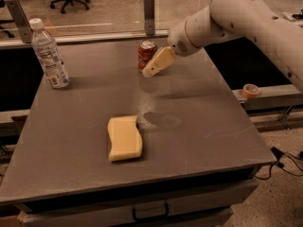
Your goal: Pick coke can
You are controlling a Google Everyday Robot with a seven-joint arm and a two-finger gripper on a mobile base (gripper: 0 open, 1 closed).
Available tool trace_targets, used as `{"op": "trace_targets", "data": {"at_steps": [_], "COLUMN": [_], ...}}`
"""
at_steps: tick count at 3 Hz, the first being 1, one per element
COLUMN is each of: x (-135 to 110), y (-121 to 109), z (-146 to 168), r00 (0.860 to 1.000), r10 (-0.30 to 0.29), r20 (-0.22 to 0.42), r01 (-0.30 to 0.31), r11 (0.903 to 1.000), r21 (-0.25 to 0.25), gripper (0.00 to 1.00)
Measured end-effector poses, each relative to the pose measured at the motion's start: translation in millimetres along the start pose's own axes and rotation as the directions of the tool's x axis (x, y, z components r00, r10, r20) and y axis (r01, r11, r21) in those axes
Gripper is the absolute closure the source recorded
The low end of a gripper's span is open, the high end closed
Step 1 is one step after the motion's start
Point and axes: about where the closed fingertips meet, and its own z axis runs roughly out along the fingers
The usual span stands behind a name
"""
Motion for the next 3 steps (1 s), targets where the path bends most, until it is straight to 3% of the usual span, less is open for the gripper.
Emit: {"op": "trace_targets", "data": {"at_steps": [1, 2, 3], "x": [-8, -6, 1], "y": [-9, -15, -14], "z": [39, 74, 83], "r00": [0.993, 0.965, 0.945], "r10": [0.081, 0.211, 0.275], "r20": [0.086, 0.154, 0.175], "r01": [-0.078, -0.197, -0.254], "r11": [0.9961, 0.9751, 0.9580], "r21": [-0.040, -0.102, -0.133], "gripper": [0.00, 0.26, 0.49]}}
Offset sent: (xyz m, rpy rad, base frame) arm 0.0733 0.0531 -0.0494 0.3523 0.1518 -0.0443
